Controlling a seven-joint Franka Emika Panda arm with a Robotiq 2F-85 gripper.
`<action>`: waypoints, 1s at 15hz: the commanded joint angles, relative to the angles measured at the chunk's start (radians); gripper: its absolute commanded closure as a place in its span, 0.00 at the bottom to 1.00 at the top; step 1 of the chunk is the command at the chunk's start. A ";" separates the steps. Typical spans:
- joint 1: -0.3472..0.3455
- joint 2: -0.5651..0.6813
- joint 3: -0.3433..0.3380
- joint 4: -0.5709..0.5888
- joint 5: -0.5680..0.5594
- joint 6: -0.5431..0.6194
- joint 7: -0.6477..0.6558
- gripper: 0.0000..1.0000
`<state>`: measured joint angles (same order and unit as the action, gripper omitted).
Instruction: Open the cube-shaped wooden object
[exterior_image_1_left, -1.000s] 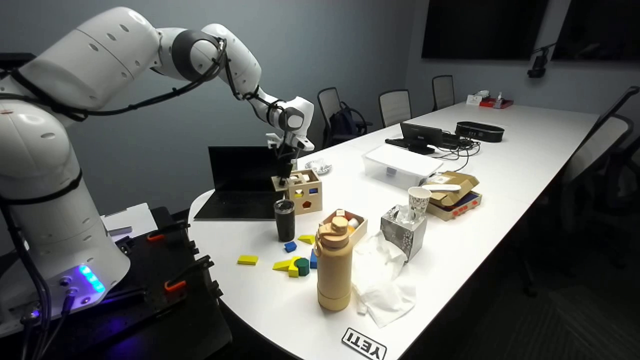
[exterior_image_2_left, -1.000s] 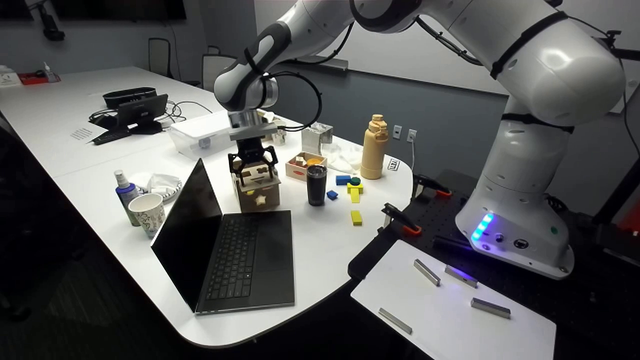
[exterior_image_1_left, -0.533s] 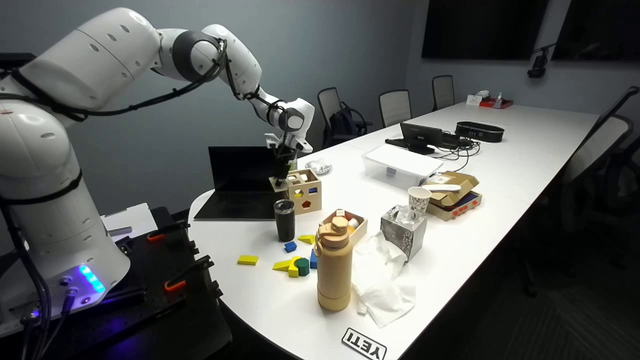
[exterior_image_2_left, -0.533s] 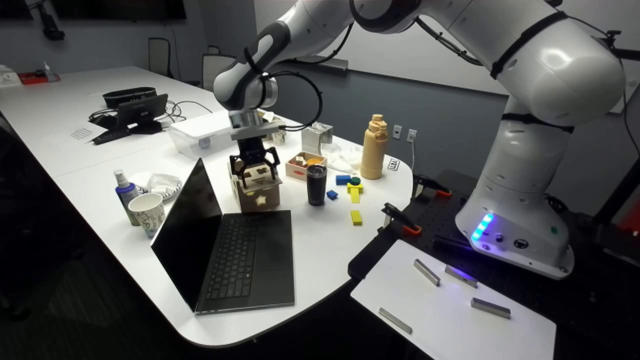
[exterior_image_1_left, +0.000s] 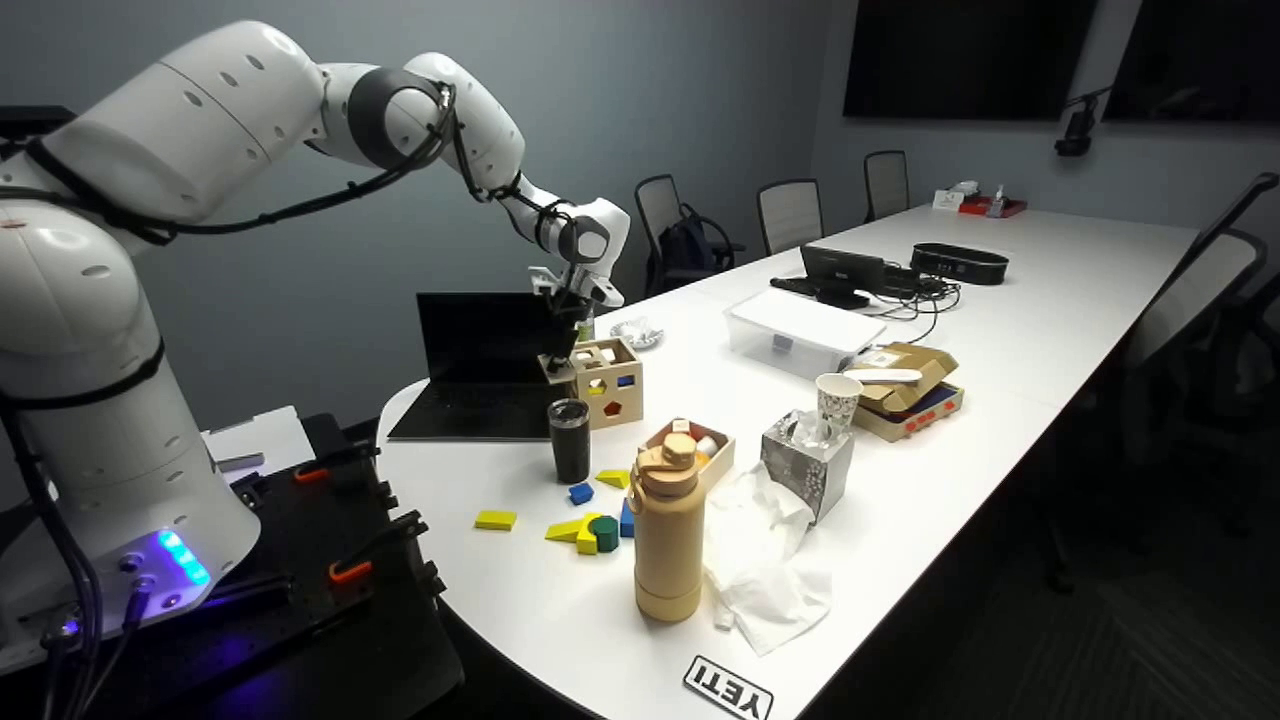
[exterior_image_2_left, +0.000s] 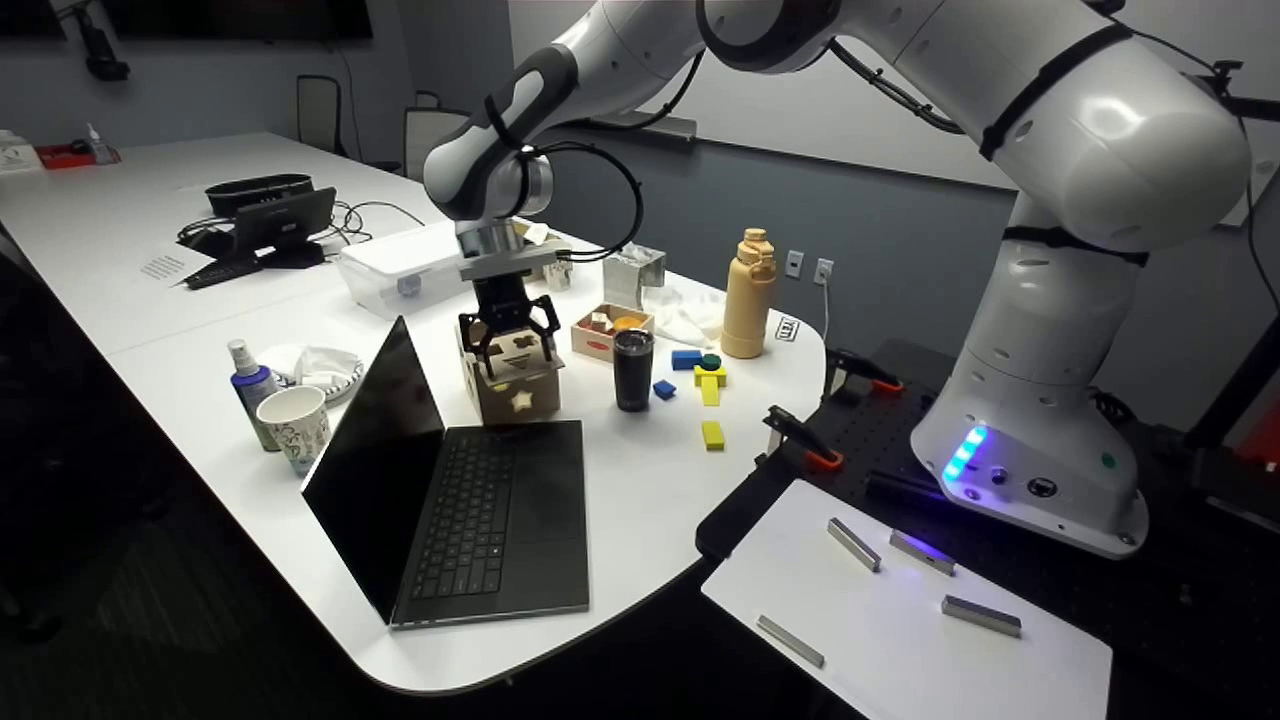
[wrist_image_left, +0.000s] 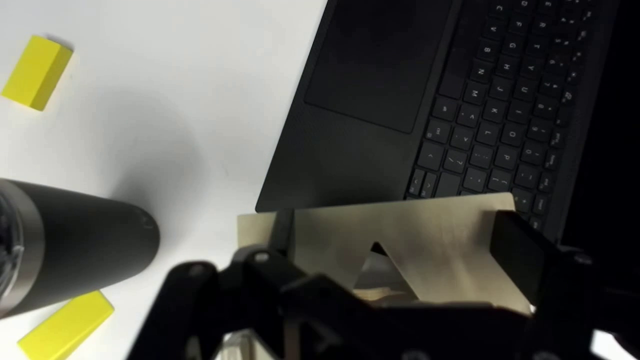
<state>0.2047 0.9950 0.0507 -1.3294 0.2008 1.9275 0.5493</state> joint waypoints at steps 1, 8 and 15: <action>-0.004 0.018 0.011 0.036 0.016 -0.053 -0.026 0.00; -0.014 0.015 0.016 0.053 0.029 -0.127 -0.042 0.00; 0.000 -0.089 -0.002 0.037 -0.006 -0.086 -0.046 0.00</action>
<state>0.1951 0.9784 0.0577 -1.2645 0.2038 1.8437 0.5275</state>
